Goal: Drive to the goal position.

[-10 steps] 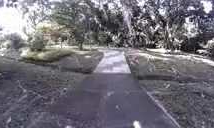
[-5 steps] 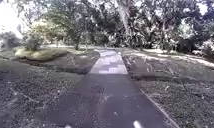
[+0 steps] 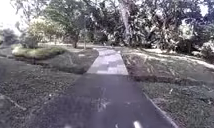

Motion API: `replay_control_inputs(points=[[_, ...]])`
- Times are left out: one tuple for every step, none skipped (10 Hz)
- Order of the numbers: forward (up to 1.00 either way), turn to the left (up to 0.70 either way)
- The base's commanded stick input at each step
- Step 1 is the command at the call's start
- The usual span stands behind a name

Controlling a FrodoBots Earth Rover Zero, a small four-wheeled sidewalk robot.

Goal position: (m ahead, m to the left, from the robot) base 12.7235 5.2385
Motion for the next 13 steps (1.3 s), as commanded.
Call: replay_control_inputs(points=[[0.50, 0.00], [0.50, 0.00], [0.50, 0.00], [0.50, 0.00], [0.50, 0.00], [0.50, 0.00], [0.50, 0.00], [0.50, 0.00], [0.50, -0.25], [0.50, -0.50], [0.50, -0.50], [0.50, -0.31], [0.50, 0.00]])
